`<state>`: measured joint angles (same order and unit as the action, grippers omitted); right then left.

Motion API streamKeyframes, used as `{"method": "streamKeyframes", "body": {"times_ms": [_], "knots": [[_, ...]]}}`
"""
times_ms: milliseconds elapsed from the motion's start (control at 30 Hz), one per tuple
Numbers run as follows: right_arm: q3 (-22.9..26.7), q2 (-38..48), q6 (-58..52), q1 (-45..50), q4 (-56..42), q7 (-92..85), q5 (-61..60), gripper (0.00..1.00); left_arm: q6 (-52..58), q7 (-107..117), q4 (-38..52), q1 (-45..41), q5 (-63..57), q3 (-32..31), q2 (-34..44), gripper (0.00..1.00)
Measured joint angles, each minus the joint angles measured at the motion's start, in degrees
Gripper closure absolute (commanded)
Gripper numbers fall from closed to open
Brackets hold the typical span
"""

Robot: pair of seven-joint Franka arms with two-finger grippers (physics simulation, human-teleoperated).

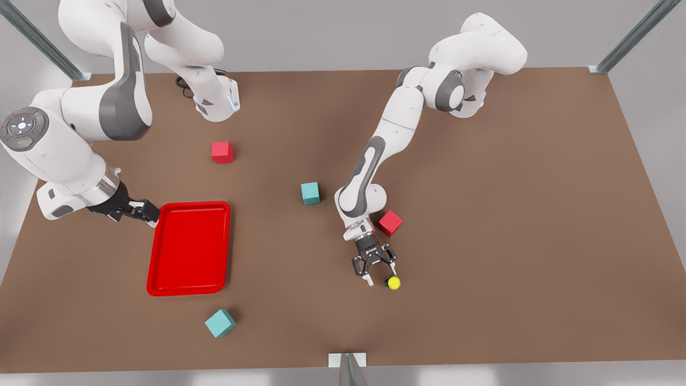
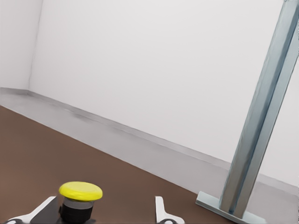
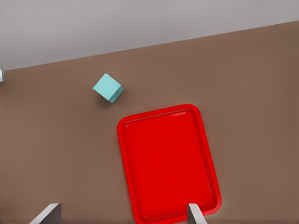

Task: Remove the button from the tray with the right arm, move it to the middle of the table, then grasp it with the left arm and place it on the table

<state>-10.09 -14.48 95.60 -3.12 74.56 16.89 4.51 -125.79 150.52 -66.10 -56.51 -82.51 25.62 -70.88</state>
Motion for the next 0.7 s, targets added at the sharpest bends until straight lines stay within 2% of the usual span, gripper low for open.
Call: {"method": "streamKeyframes", "body": {"times_ms": [533, 700], "knots": [[0.00, 0.00, -0.04, 0.04, 0.00, 0.01, 0.00, 0.00, 0.00, 2.79, -3.34, -2.75, 0.26, -0.04, 1.25, 0.00], [0.00, 0.00, -0.05, 0.09, 0.00, 0.01, 0.00, 0.00, -0.07, 3.01, -7.44, -4.04, 0.46, -1.68, 4.99, 0.00]]}}
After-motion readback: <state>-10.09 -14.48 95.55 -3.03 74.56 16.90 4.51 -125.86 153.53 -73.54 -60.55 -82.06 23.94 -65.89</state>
